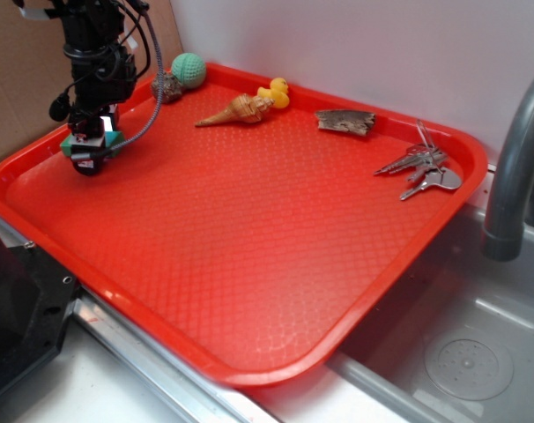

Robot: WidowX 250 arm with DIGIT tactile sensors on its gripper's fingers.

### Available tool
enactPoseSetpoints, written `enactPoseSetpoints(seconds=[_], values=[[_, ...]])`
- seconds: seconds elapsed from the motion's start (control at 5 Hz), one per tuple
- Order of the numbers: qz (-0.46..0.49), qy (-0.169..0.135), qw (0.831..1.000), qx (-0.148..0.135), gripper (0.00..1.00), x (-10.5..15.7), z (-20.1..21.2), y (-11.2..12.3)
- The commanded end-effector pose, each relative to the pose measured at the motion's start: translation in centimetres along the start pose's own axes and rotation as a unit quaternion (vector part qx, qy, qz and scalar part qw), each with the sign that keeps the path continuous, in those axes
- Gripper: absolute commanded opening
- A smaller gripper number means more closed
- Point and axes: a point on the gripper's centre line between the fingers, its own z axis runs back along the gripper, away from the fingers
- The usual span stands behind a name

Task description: Grab the green block.

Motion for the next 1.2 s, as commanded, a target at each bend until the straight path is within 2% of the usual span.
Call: enactPoseSetpoints(seconds=[0.0,0.2,0.4,0.6,0.8,1.0], values=[[0.118,-0.004,0.993,0.010,0.00,1.2,4.1,-0.8],[0.254,-0.043,0.965,0.053,0.00,2.6,9.6,-4.4],[0.367,-0.070,0.927,0.038,0.00,4.0,15.3,-7.4],[0.421,-0.072,0.904,-0.003,0.00,4.6,19.7,-8.8],[0.441,-0.065,0.894,-0.048,0.00,5.1,22.1,-10.4],[0.423,-0.065,0.901,-0.073,0.00,4.9,23.1,-12.0]])
